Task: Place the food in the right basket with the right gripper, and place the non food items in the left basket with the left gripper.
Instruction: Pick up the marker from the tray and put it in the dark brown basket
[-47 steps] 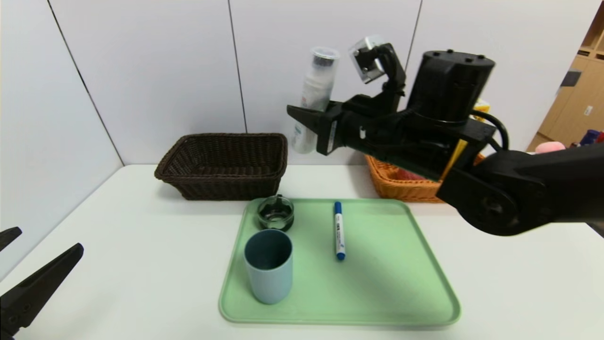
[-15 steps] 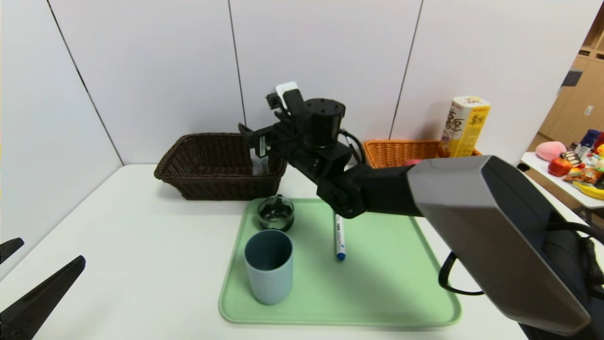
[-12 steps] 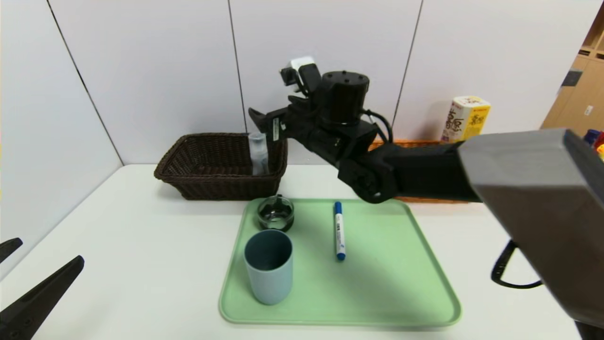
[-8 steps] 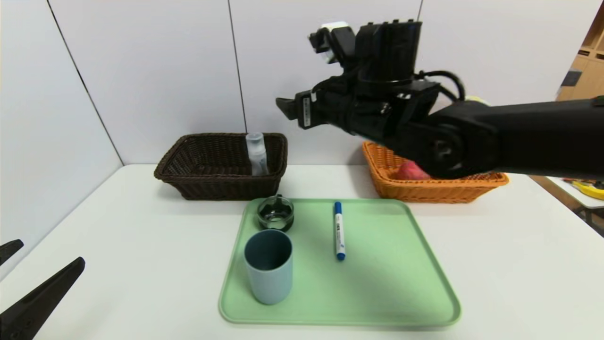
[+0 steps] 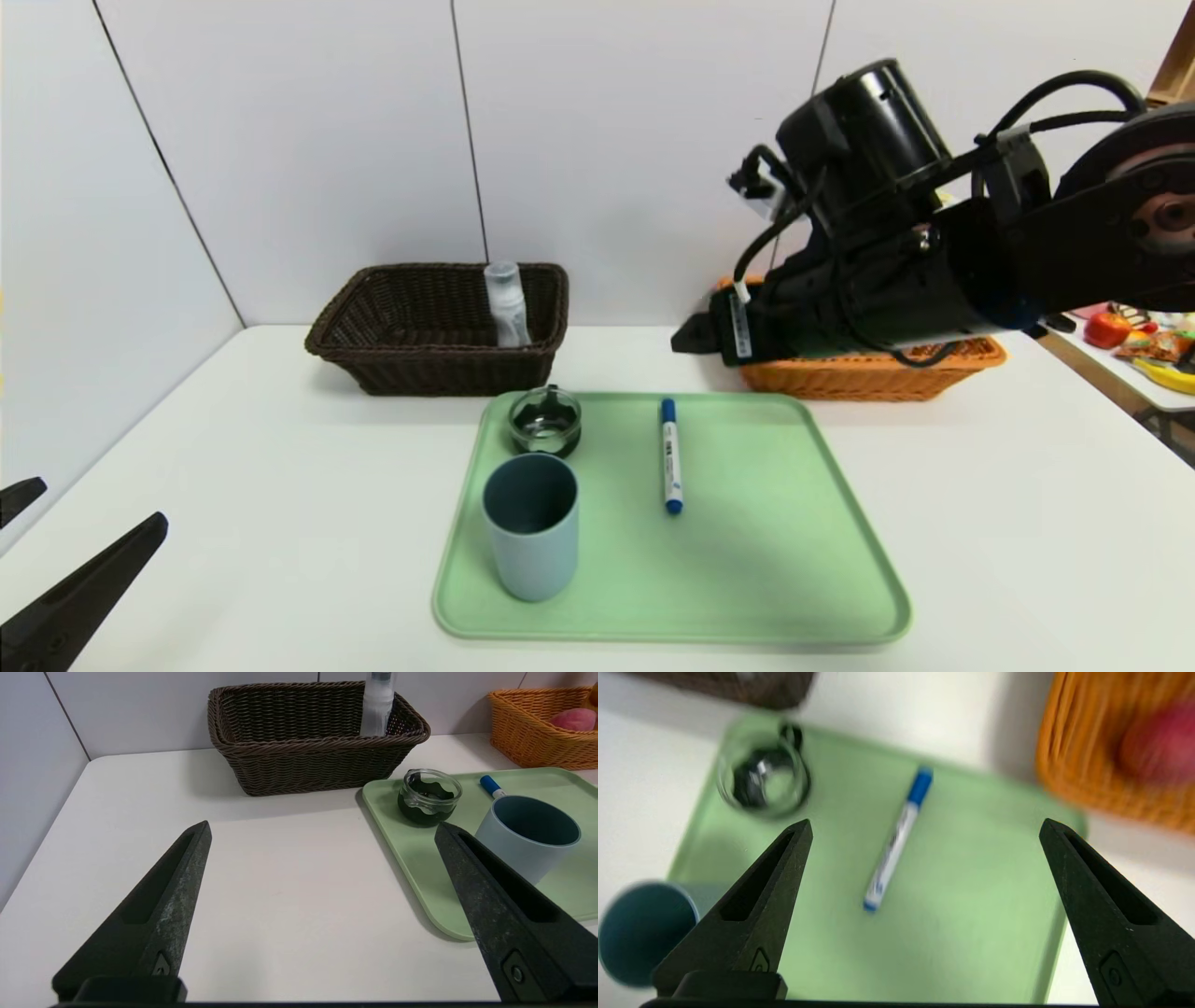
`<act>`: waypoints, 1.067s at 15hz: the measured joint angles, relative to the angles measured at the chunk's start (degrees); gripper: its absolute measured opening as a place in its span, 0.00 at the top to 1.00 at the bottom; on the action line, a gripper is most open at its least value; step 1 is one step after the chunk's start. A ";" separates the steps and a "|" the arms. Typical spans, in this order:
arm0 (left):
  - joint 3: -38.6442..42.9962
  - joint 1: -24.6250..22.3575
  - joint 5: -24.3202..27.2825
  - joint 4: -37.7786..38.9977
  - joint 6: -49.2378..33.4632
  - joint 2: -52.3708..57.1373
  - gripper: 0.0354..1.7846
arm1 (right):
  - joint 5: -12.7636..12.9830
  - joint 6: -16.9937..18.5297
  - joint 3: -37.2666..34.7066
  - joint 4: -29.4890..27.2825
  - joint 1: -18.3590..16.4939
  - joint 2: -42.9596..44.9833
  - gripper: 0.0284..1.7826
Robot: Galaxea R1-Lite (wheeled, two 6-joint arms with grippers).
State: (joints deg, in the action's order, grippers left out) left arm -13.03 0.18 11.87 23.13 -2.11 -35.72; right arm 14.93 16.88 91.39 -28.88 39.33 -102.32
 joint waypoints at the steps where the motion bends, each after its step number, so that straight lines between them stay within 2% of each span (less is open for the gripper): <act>1: 0.09 0.00 0.00 0.00 -0.04 0.09 0.06 | -1.02 2.57 -1.56 -0.52 0.50 0.11 0.06; 4: 0.79 0.00 0.11 0.00 0.07 0.37 0.06 | -1.90 8.36 -4.32 -0.48 2.18 -1.55 0.05; 6: 0.94 0.04 0.09 0.00 0.11 0.46 0.06 | -1.90 10.92 -5.21 0.24 2.79 -3.86 0.05; 11: 1.07 0.02 0.09 0.00 0.02 0.72 0.06 | -1.10 11.84 -8.62 10.52 3.12 -11.96 0.05; 16: 1.10 0.00 -0.05 0.07 -0.04 0.83 0.06 | 0.30 11.84 -9.12 14.80 2.71 -18.19 0.05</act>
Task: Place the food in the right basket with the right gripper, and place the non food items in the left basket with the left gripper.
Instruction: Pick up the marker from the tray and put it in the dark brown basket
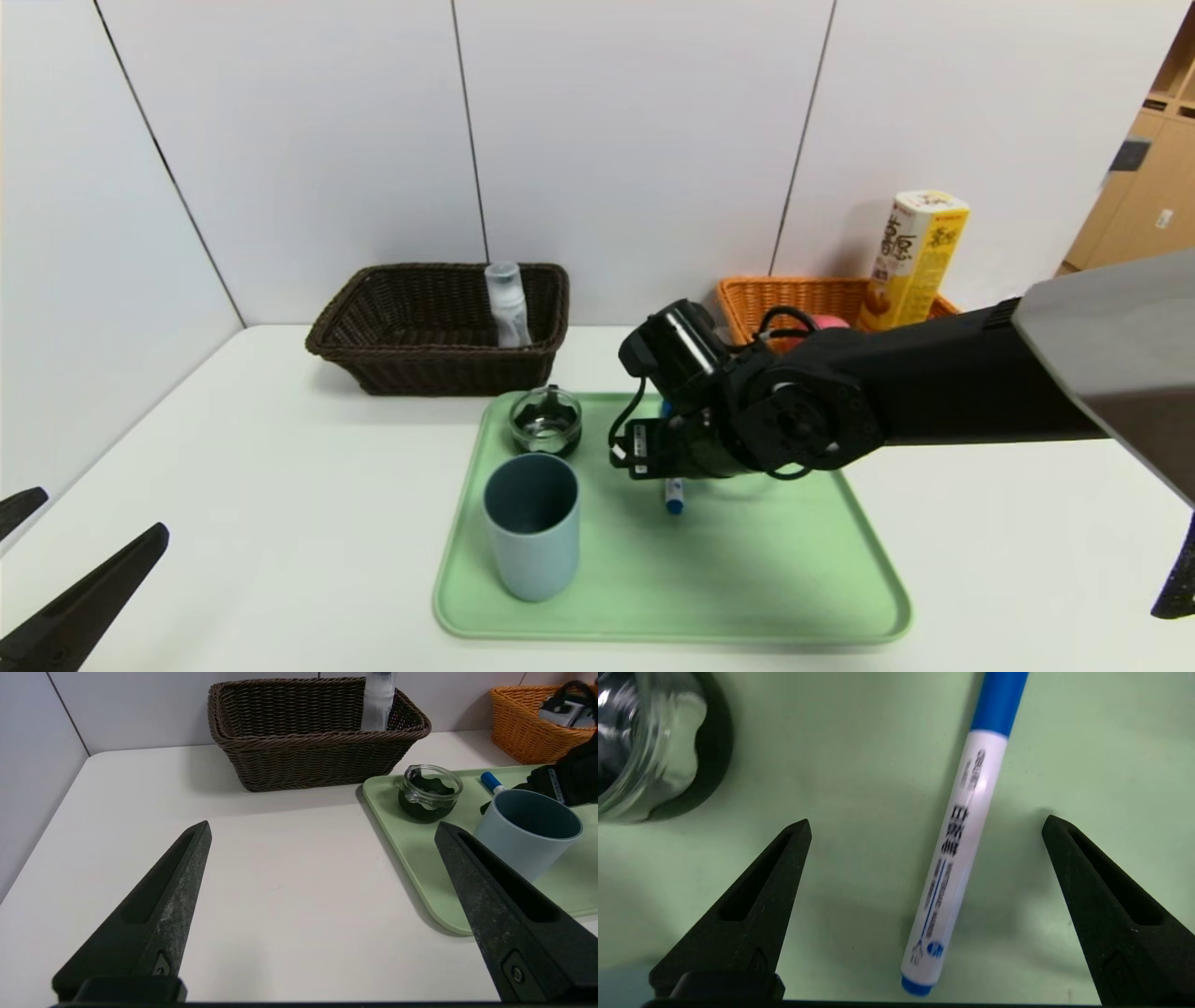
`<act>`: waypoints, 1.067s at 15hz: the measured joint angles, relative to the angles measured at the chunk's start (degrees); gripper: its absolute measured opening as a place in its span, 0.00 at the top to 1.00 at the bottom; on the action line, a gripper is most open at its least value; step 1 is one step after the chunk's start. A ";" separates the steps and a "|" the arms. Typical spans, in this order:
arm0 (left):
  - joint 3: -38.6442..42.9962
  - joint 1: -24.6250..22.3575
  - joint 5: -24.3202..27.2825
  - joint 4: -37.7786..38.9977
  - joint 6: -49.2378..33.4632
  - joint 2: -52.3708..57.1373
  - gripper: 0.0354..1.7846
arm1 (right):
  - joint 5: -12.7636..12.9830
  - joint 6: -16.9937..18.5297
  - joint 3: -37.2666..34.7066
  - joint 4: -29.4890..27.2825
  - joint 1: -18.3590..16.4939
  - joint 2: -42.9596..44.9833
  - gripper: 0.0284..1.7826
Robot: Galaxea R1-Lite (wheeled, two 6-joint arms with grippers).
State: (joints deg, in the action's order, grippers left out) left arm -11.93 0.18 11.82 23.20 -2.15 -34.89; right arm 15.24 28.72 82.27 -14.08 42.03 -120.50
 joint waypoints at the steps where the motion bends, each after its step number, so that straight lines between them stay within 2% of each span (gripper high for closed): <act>1: 0.00 0.02 -0.01 0.01 -0.02 0.00 0.06 | 0.33 -0.06 0.02 0.20 -0.02 -0.69 0.05; 4: -0.10 0.04 -0.01 0.01 -0.02 0.00 0.06 | 1.22 -0.12 -0.09 2.10 -0.17 -2.07 0.05; 5: -0.10 0.06 -0.04 0.01 -0.05 0.00 0.06 | 1.24 -0.22 -0.33 2.34 -0.15 -2.29 0.10; 7: -0.16 0.04 -0.01 0.01 -0.02 0.02 0.06 | 1.18 -0.45 -0.68 3.06 -0.24 -2.54 0.27; 9: -0.18 0.04 0.05 0.01 -0.02 0.02 0.06 | 1.13 -0.41 -0.79 2.86 -0.22 -2.60 0.39; 13: -0.24 0.04 0.07 0.01 -0.02 0.09 0.06 | 1.10 -0.52 -1.60 2.60 -0.17 -2.10 0.57; 14: -0.27 0.04 0.05 0.04 -0.02 0.13 0.06 | 1.10 -0.52 -1.88 2.56 -0.17 -1.94 0.66; 15: -0.29 0.04 0.05 -0.02 -0.02 0.22 0.06 | 1.07 -0.50 -2.07 2.54 -0.17 -1.74 0.80; 16: -0.29 0.04 0.07 -0.05 0.00 0.33 0.06 | 1.07 -0.50 -2.51 2.78 -0.13 -1.46 0.89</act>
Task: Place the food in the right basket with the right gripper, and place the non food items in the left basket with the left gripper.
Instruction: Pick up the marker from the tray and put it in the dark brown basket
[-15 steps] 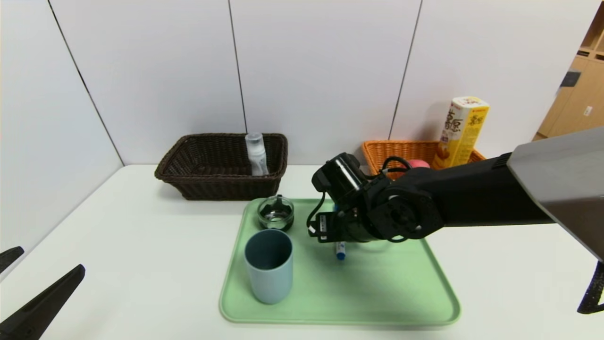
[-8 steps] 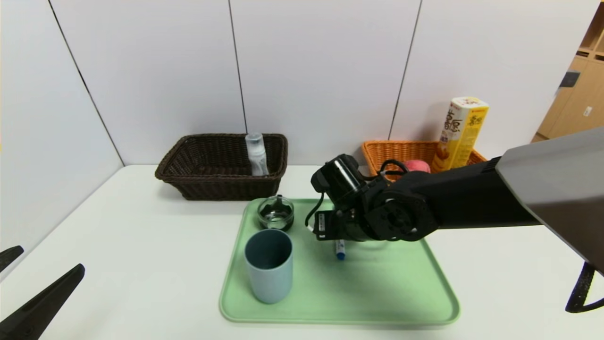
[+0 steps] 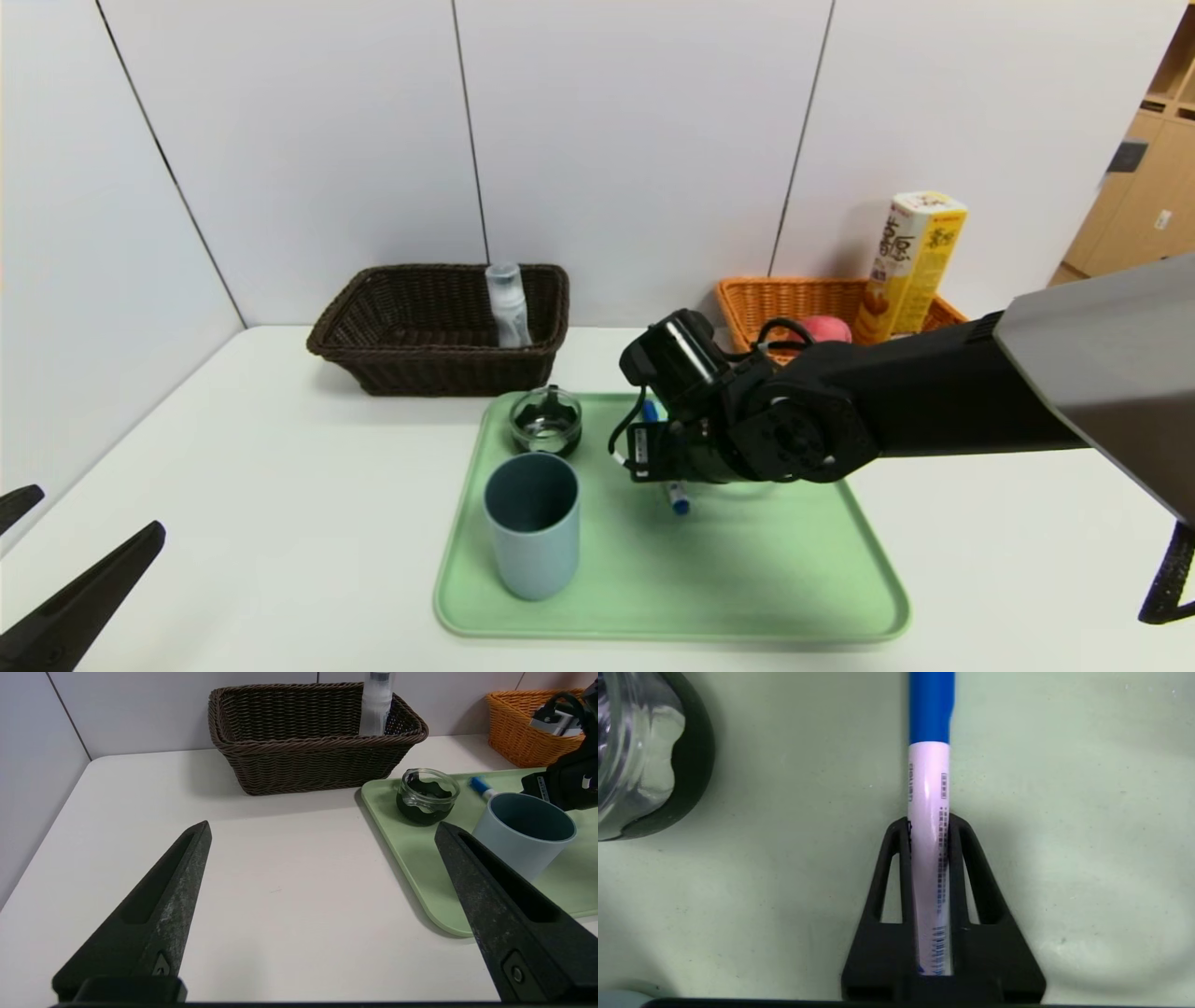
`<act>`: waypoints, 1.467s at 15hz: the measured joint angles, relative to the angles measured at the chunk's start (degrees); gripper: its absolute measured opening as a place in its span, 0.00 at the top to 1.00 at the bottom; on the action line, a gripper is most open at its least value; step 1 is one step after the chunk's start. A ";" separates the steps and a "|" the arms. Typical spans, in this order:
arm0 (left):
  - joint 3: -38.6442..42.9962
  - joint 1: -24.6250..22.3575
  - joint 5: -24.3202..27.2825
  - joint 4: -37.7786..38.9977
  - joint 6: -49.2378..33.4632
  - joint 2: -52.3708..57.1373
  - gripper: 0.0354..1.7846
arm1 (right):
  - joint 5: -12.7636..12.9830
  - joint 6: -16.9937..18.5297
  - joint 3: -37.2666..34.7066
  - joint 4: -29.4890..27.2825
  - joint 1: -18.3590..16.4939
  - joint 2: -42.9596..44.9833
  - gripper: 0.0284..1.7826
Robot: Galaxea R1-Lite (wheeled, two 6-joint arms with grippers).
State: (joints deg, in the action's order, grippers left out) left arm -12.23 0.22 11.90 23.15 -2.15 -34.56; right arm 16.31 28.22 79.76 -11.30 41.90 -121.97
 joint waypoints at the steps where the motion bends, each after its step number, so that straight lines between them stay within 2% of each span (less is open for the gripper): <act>1: 0.05 0.00 -0.02 0.00 -0.02 0.06 0.06 | 0.02 -0.02 -0.27 0.04 0.00 0.27 0.89; 8: 0.30 0.00 -0.02 -0.02 0.00 0.50 0.06 | 2.18 -1.24 -0.77 0.80 0.24 3.75 0.89; 9: 0.38 0.00 0.02 -0.09 0.00 0.50 0.06 | 2.40 -2.79 -0.38 2.90 0.40 5.29 0.89; 12: 0.90 0.00 0.00 -0.52 -0.02 0.61 0.06 | 2.26 -11.85 0.15 12.79 0.74 9.59 0.89; 14: 1.15 0.00 0.00 -0.85 -0.02 0.96 0.06 | 0.68 -16.90 0.91 21.11 0.74 10.51 0.89; 16: 1.23 0.00 0.00 -1.22 -0.05 1.24 0.06 | -1.76 -19.74 2.62 29.21 0.79 9.24 0.89; 19: 1.21 0.00 -0.18 -1.24 -0.09 1.49 0.06 | -2.62 -23.34 9.31 39.50 0.77 3.11 0.89; 22: 1.10 0.00 -0.20 -1.19 -0.11 1.51 0.06 | -2.58 -25.06 19.93 43.30 0.93 -4.35 0.89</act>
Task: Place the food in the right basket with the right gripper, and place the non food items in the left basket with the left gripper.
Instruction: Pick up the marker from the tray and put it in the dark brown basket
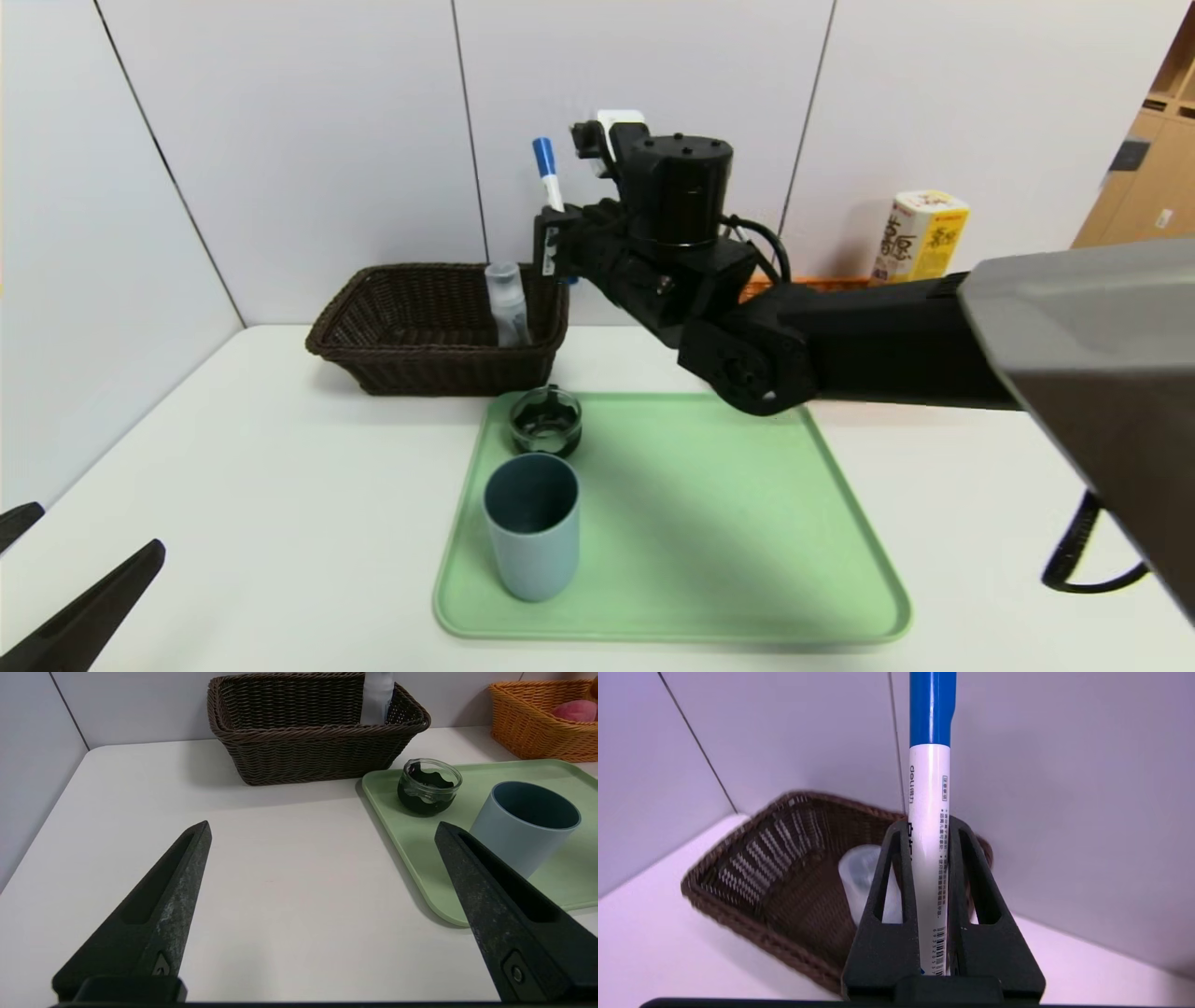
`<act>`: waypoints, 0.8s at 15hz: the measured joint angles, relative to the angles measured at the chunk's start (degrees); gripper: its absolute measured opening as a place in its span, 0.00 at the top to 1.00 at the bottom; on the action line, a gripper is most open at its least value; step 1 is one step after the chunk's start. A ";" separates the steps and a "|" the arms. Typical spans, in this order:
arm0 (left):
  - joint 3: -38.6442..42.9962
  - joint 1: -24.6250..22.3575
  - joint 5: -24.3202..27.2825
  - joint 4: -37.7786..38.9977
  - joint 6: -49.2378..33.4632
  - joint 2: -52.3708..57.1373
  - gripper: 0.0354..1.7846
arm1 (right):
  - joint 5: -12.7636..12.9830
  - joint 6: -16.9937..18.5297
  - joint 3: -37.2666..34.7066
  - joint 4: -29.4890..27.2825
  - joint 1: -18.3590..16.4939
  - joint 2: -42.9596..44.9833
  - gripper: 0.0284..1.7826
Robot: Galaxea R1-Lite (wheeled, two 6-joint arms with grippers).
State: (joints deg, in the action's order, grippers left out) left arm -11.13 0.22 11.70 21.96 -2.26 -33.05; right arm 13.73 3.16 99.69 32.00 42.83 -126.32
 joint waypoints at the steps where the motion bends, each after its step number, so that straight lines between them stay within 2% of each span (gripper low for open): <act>1: 0.16 0.00 0.01 -0.05 -0.06 0.00 0.06 | 0.13 -0.27 4.28 0.33 0.02 -2.76 0.89; 4: 0.35 0.02 0.01 0.01 -1.12 0.01 0.06 | -0.09 -2.86 11.22 2.65 -0.38 -10.40 0.89; 6: 0.39 0.00 0.06 0.04 -1.33 0.04 0.06 | -0.33 -3.45 12.15 5.64 -0.94 -13.92 0.89; 12: 0.41 0.05 0.12 -0.02 -1.32 0.01 0.06 | -0.76 -3.49 12.46 5.81 -2.04 -16.92 0.89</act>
State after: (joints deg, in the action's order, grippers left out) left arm -10.72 0.27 11.82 21.93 -3.57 -33.04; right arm 12.97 -0.33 112.15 37.82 40.79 -143.24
